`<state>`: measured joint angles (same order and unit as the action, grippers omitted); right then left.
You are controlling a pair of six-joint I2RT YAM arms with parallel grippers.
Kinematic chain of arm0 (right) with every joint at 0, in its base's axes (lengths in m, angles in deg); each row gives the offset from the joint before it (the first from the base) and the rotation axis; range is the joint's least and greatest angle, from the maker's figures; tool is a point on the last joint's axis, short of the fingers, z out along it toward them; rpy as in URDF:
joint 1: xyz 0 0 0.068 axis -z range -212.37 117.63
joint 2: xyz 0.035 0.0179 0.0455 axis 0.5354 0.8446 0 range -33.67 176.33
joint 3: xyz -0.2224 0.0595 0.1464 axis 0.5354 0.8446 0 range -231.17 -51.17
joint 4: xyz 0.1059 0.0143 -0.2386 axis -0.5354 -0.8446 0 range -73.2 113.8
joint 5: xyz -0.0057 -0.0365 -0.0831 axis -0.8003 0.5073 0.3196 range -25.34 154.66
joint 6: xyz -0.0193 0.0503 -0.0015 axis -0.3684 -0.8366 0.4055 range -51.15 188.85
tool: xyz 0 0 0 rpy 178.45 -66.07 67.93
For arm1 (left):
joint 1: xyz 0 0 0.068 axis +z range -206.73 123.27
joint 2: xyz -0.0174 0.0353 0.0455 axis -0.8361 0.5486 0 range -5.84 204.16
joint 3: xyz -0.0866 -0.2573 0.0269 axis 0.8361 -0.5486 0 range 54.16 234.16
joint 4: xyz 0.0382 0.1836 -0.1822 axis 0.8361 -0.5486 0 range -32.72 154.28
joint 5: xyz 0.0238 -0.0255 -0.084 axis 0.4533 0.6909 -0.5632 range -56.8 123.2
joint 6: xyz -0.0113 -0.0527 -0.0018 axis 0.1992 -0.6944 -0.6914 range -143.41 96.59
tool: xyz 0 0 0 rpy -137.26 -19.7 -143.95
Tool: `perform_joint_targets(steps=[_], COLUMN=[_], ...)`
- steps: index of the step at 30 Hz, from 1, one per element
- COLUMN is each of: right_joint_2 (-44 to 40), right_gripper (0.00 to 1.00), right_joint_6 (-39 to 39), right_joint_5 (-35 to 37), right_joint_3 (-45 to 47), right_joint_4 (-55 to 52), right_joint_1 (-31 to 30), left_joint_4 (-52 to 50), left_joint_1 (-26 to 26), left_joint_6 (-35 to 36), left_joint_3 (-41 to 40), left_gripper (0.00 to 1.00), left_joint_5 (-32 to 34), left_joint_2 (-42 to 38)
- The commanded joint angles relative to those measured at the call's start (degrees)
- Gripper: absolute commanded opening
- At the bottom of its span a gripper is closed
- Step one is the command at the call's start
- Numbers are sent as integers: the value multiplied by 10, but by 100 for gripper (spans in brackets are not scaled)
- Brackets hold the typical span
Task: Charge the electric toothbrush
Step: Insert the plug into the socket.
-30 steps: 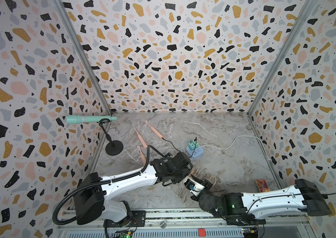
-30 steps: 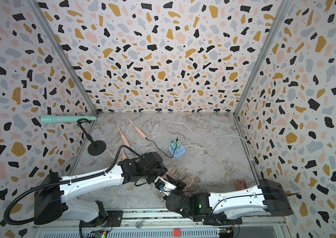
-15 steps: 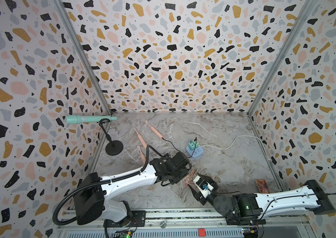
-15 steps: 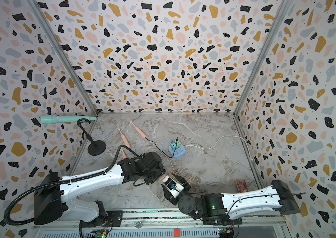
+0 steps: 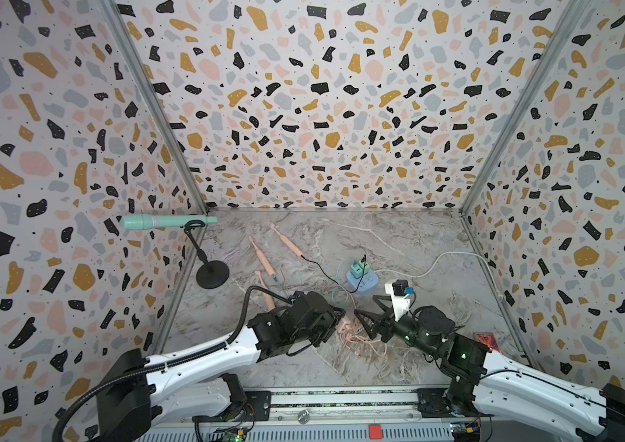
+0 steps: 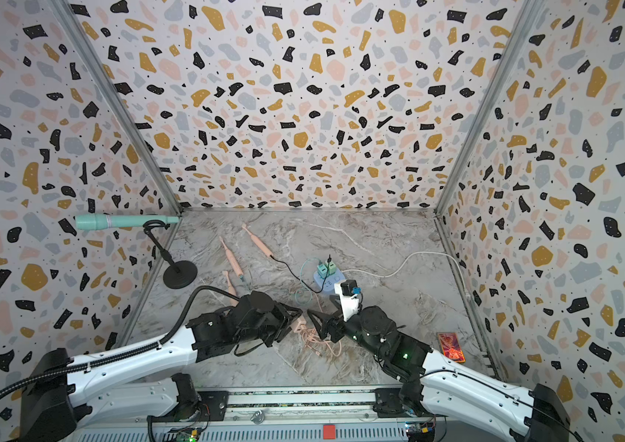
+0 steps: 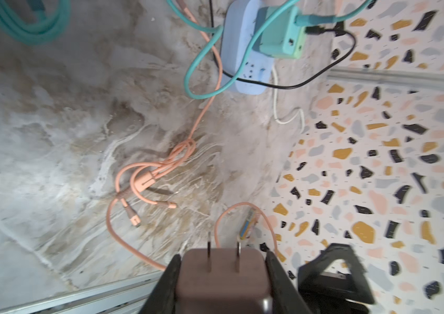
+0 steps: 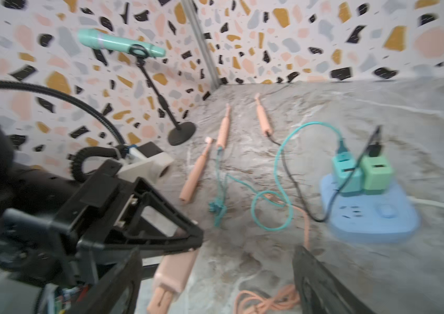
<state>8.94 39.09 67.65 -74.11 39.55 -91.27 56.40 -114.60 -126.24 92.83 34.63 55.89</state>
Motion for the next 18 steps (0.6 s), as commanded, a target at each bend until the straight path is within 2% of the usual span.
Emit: perform_joint_targets(steps=[1,3,7,12,18], right_joint_2=[22,45,98,128,140], right_gripper=[87,87,83,63,49], right_joint_6=[-30,-7,-19,-34,-42], right_joint_5=[-38,-1,28,67,104], right_joint_3=[7,-4,-17,-29,-41], right_joint_4=[90,97,103,115,113], right_joint_1=[-36,-70,-78,-88,-89], left_joint_4=[94,95,100,96,93], left_joint_1=[3,2,2,3,2], left_joint_6=[-44,-47,-47,-44,-43], left_joint_3=[-20,-22,-21,-21,-23], left_gripper=[0,0,0,0,0], left_joint_5=[32,38,36,40,38], left_joint_2=[-28,-35,-34,-34,-32])
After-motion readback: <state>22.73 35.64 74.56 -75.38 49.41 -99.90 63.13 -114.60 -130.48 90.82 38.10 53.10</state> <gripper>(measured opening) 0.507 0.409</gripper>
